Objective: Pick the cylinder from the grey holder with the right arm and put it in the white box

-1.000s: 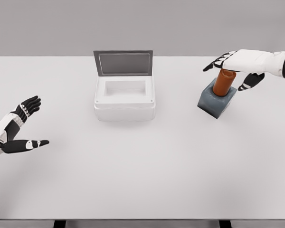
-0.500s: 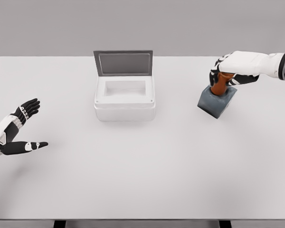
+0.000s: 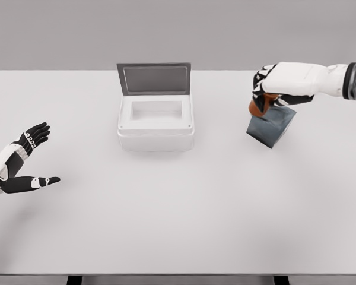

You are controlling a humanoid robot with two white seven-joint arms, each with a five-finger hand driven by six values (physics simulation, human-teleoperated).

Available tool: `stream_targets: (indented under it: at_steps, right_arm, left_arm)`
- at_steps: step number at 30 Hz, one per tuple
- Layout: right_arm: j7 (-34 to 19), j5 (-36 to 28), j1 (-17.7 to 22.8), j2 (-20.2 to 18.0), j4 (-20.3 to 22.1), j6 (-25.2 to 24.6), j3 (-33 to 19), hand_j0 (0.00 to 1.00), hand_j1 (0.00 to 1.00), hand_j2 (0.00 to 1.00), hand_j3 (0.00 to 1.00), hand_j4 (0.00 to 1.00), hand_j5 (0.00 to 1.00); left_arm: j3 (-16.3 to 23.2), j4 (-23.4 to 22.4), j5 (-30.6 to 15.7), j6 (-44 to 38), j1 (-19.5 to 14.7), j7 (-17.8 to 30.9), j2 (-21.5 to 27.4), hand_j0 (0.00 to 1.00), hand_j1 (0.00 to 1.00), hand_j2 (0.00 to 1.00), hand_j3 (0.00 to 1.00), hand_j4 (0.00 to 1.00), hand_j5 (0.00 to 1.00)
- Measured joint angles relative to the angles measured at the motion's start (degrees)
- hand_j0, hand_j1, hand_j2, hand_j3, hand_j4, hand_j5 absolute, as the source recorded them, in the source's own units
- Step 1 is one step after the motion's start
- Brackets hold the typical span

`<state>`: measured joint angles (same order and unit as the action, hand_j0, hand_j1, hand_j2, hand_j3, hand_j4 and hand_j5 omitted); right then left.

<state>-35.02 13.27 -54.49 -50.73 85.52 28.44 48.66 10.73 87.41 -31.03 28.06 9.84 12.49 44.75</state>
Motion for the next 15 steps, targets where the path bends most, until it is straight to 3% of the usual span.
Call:
stream_targets:
  at_steps: [15]
  right_arm:
    - [-0.1, 0.3, -1.8, 9.6, -0.2, -0.8, -1.3, 0.29, 0.29, 0.29, 0.29, 0.29, 0.29]
  left_arm:
    - [0.0, 0.0, 0.0, -0.1, -0.1, 0.0, 0.0, 1.0, 1.0, 1.0, 1.0, 1.0, 1.0]
